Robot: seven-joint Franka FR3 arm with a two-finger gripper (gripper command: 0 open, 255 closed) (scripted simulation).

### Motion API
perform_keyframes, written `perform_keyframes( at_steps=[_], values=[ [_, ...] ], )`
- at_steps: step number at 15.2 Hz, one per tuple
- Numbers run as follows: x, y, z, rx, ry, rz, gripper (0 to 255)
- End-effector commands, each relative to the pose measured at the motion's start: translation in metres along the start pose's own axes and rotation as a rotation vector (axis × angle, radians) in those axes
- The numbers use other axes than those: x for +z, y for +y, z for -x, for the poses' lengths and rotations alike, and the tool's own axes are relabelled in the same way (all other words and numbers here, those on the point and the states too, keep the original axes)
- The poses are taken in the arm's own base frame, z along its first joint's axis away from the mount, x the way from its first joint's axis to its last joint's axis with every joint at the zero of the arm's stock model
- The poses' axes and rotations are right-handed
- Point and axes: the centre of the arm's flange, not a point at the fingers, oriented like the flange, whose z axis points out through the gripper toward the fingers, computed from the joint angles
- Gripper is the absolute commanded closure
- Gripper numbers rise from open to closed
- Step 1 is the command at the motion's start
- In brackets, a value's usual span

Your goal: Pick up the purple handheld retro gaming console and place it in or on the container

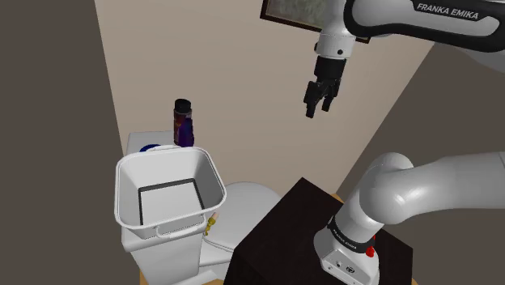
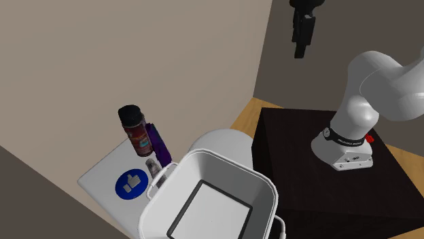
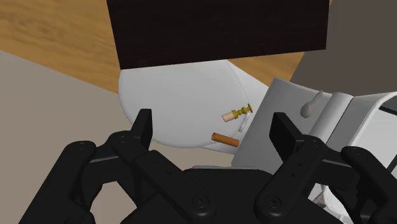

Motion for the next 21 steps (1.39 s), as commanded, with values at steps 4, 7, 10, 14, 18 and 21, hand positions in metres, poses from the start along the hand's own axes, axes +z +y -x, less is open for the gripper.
perform_keyframes(
  at_steps=[4,7,10,14,18,21],
  values=[
    [0.011,-0.02,-0.031,0.023,0.005,-0.005,0],
    [0.022,-0.04,-0.062,0.047,0.011,-0.01,0],
    [0.033,-0.059,-0.094,0.07,0.016,-0.014,0],
    [0.047,-0.083,-0.137,0.101,0.023,-0.021,0],
    [0.06,-0.106,-0.181,0.133,0.031,-0.027,0],
    [0.07,-0.122,-0.215,0.156,0.036,-0.032,0]
  ],
)
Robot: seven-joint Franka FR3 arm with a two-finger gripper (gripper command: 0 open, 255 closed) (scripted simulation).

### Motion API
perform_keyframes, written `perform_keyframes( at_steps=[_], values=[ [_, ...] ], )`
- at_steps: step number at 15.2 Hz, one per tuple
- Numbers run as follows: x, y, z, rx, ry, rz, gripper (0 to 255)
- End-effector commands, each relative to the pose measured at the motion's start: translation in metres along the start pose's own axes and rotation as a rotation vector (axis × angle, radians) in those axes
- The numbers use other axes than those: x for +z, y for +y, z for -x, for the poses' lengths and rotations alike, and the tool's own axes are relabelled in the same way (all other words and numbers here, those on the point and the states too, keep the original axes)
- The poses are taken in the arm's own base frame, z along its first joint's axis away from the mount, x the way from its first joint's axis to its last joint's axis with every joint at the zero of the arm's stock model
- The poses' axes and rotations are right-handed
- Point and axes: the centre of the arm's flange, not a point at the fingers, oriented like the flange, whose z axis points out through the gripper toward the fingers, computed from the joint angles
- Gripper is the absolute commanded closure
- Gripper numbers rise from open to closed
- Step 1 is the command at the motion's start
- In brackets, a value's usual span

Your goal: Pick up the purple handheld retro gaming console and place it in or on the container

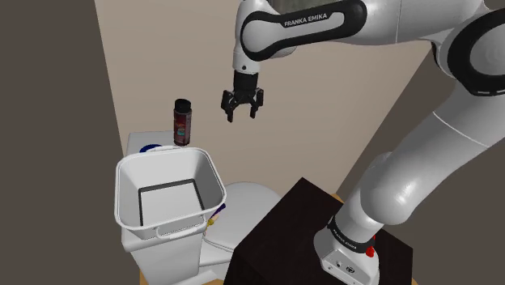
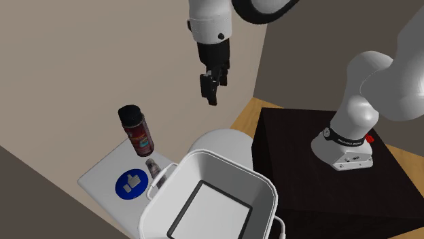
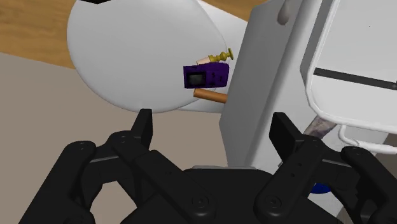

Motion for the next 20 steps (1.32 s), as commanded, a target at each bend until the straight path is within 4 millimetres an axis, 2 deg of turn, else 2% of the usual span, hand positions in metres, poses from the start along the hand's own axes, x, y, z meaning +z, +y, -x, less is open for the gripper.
perform_keyframes(
  at_steps=[1,17,18,20],
  values=[
    [0.007,-0.011,-0.019,0.017,0.004,-0.004,0],
    [0.063,-0.108,-0.191,0.142,0.032,-0.029,0],
    [0.065,-0.112,-0.198,0.147,0.034,-0.03,0],
    [0.076,-0.112,-0.199,0.147,0.034,-0.03,0]
  ],
)
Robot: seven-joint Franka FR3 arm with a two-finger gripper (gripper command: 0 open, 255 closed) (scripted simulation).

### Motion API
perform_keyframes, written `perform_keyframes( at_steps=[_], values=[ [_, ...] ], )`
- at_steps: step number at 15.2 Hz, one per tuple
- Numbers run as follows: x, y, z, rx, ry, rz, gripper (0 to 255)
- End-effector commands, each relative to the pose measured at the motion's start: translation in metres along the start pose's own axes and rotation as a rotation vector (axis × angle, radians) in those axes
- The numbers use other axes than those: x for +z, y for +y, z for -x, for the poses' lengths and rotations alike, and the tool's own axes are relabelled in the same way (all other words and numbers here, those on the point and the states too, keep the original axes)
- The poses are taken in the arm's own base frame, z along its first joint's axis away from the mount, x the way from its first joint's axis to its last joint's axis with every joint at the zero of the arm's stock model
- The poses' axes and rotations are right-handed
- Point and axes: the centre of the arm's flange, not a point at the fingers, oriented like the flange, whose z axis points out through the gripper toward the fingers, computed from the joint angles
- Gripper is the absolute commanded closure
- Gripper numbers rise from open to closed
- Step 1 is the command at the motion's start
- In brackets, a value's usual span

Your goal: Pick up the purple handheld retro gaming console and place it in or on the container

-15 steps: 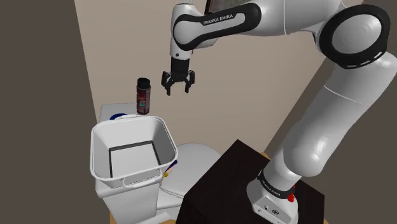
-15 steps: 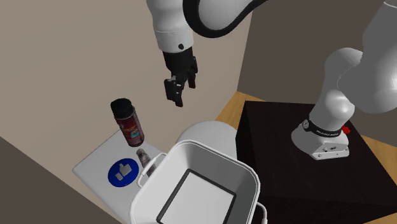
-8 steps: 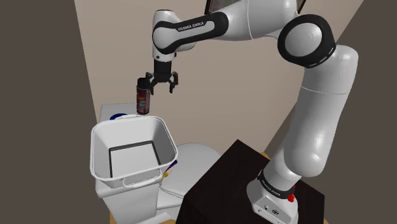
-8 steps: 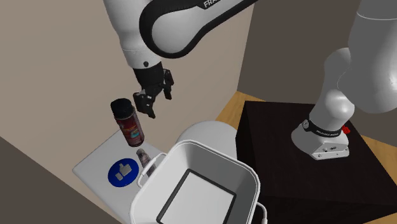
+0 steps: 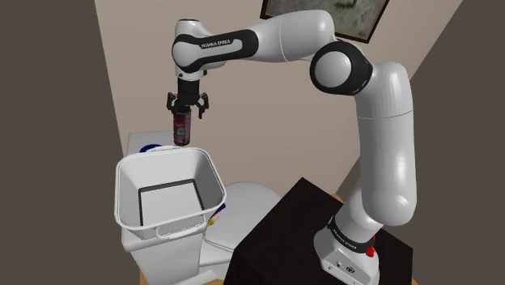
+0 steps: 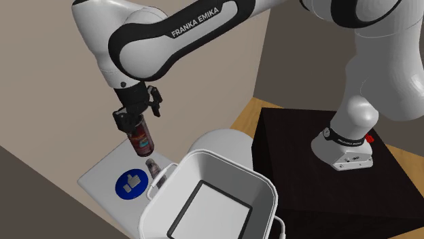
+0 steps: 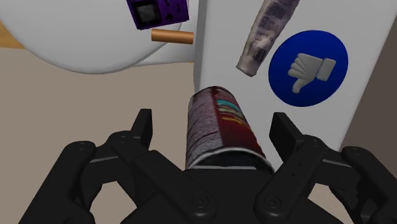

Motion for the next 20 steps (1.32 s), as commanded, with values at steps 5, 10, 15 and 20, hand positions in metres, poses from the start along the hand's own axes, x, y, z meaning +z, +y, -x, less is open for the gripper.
perform_keyframes(
  at_steps=[5,10,15,20],
  values=[
    [0.034,0.0,-0.003,0.003,-0.004,0.003,0],
    [0.037,0.0,-0.003,0.003,-0.004,0.003,0],
    [0.038,0.003,-0.004,0.002,-0.003,0.003,255],
    [0.025,-0.002,-0.005,0.004,-0.002,0.005,255]
  ],
)
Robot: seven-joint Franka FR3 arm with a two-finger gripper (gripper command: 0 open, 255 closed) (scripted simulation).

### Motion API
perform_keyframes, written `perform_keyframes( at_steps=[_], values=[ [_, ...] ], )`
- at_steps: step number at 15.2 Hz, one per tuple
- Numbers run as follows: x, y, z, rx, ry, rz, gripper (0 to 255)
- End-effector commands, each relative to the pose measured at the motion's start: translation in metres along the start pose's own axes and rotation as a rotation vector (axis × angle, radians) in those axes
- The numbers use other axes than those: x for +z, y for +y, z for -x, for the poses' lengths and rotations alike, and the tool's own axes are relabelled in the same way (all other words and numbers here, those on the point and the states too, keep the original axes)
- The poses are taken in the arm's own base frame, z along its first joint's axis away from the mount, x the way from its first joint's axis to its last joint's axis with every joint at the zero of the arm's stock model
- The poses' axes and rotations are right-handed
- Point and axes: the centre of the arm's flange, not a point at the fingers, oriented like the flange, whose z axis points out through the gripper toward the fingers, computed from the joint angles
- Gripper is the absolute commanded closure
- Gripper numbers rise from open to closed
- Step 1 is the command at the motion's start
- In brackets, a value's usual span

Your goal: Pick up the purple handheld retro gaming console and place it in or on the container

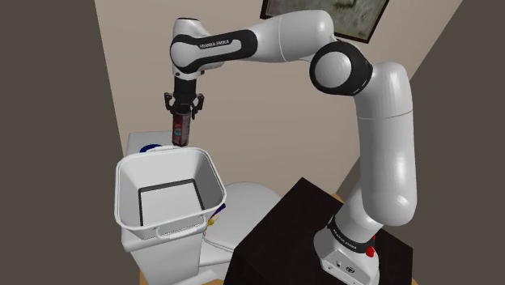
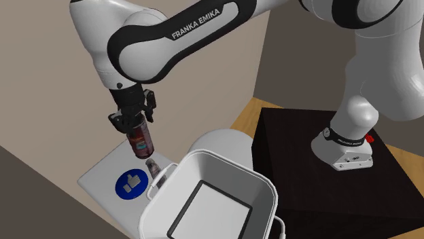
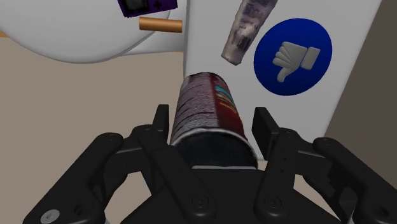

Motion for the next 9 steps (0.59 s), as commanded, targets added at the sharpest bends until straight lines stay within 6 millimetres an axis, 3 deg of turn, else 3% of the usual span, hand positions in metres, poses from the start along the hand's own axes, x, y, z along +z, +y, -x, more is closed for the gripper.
perform_keyframes(
  at_steps=[1,2,3,9],
  values=[
    [0.028,0.01,0.0,0.011,-0.045,0.036,255],
    [0.027,0.013,0.001,0.011,-0.045,0.035,255],
    [0.041,0.012,-0.001,0.01,-0.046,0.034,255],
    [0.009,0.011,0.0,0.01,-0.046,0.034,255]
  ],
)
